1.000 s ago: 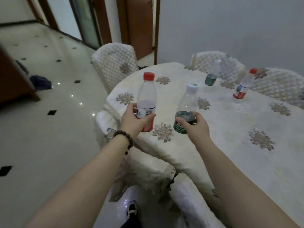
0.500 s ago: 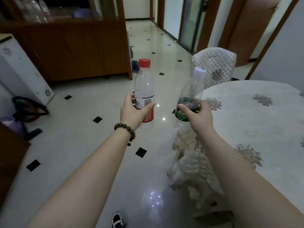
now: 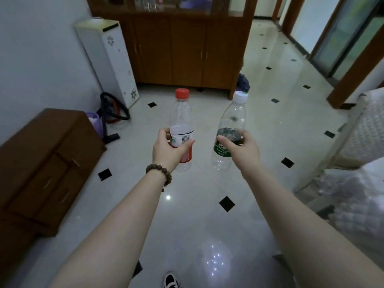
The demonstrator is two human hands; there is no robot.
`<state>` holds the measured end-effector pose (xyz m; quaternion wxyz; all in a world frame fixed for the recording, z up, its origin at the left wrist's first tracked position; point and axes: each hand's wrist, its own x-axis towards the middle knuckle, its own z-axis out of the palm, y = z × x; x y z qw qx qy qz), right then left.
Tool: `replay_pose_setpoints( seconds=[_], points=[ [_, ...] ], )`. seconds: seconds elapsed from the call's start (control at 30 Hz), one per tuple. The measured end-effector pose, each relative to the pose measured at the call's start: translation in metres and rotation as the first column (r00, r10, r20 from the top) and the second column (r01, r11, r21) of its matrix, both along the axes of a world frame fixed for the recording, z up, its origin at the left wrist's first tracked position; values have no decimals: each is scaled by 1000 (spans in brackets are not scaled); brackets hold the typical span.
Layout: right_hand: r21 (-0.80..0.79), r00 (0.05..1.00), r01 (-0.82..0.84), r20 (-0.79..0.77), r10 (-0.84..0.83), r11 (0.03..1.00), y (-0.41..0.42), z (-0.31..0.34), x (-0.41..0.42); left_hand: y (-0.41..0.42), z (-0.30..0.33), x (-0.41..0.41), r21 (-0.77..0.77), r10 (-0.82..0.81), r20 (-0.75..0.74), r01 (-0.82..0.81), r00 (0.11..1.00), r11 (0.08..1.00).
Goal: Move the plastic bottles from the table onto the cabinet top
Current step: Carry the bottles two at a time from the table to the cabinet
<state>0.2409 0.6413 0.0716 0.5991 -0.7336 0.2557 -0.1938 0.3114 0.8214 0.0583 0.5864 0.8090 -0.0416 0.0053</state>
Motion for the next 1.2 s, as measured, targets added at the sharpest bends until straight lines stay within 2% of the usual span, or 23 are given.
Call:
replay_pose_setpoints(
  seconds=[0.23, 0.43, 0.77, 0.97, 1.2],
  points=[
    [18, 997, -68, -34, 69, 998, 52, -13, 111, 49, -16, 95, 25, 77, -35, -76, 996, 997],
    [10, 994, -88, -67, 88, 996, 57, -23, 186, 54, -30, 165, 21, 80, -60, -79, 995, 997],
    [16, 989, -120, -85, 121, 993, 7, -44, 353, 10, -49, 333, 7, 113, -70, -113, 991, 994],
    [11, 980, -180, -87, 180, 984, -41, -36, 492, -38, -34, 471, -1, 150, -64, -150, 987, 989],
    [1, 968, -231, -102, 230, 973, -77, -33, 619, -76, -26, 588, -30, 171, -54, -173, 984, 984]
  ],
)
